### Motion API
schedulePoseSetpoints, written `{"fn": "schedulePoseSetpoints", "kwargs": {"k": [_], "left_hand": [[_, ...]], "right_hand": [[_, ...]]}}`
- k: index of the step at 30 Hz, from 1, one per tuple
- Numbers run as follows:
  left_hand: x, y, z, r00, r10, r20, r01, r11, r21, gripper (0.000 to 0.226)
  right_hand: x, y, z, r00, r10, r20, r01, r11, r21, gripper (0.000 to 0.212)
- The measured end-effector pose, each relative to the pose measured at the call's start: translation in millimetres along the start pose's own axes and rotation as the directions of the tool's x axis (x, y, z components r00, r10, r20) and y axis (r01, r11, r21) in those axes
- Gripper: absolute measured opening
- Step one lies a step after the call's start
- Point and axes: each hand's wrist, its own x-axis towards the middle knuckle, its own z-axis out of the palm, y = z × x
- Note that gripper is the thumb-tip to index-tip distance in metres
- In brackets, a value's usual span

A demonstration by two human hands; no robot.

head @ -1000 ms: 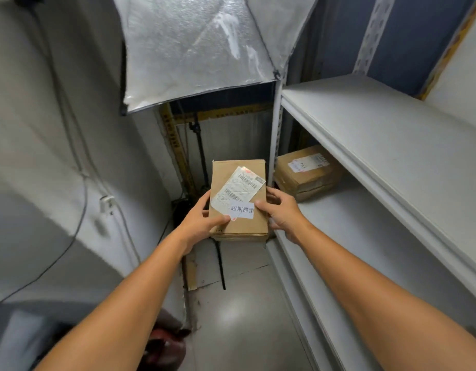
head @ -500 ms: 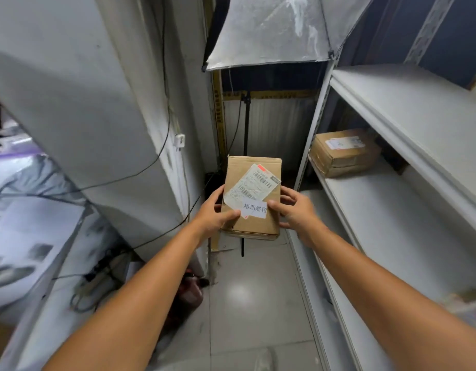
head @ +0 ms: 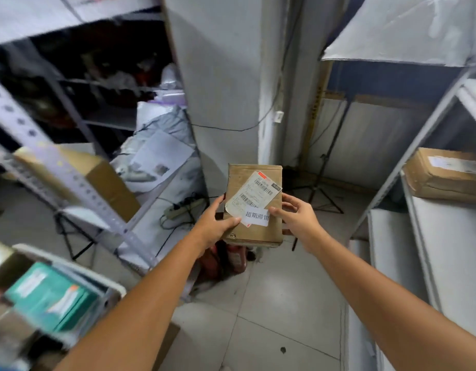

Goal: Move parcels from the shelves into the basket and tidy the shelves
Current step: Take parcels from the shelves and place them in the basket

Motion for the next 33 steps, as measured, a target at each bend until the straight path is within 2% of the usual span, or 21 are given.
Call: {"fn": "schedulePoseSetpoints", "kwargs": {"k": [3, 6, 11, 13, 16, 21, 25, 29, 33], "left_hand": [[-50.4, -22.1, -30.4, 0.99, -0.065, -0.123, 0.059, 0.997, -0.052, 0.091], [-99.9, -46.4, -64.1, 0.958, -0.148, -0.247, 0.12, 0.985, -0.125, 0.103], [-179.9, -88.0, -120.7, 0.862, -0.259, -0.436, 0.174, 0.958, -0.226, 0.1], [-209.6, -98.8, -137.8, 0.826, -0.279, -0.49, 0.162, 0.95, -0.267, 0.087], [-242.0, -118.6, -165.2, 0.789, -0.306, -0.533, 0.163, 0.94, -0.298, 0.075], [-272.4, -155.6, -216.6, 0.735, -0.371, -0.568, 0.189, 0.916, -0.355, 0.081], [-280.2, -176.7, -253.8, 0.714, -0.382, -0.587, 0.166, 0.906, -0.388, 0.078], [-275.8, -200.3, -289.9, 0.7, -0.4, -0.591, 0.147, 0.891, -0.43, 0.077], [-269.2, -218.7, -316.8, 0.692, -0.429, -0.58, 0.147, 0.871, -0.469, 0.076]], "right_hand": [[-14.2, 0.3, 41.7, 0.99, -0.012, 0.139, 0.019, 0.998, -0.052, 0.059], [-36.1, 0.9, 94.4, 0.958, -0.032, 0.283, 0.054, 0.996, -0.071, 0.05], [-79.9, 3.0, 185.3, 0.886, -0.026, 0.463, 0.064, 0.996, -0.067, 0.042], [-92.7, 3.2, 219.7, 0.848, -0.004, 0.53, 0.057, 0.995, -0.083, 0.039], [-105.6, 3.4, 267.4, 0.785, 0.025, 0.619, 0.055, 0.992, -0.111, 0.039], [-114.6, 7.6, 340.2, 0.706, 0.056, 0.706, 0.071, 0.986, -0.15, 0.047], [-112.9, 12.7, 395.4, 0.677, 0.087, 0.73, 0.089, 0.976, -0.199, 0.043], [-104.6, 16.7, 442.6, 0.671, 0.124, 0.731, 0.08, 0.968, -0.238, 0.064], [-94.3, 16.8, 477.8, 0.662, 0.153, 0.734, 0.08, 0.959, -0.272, 0.06]]}}
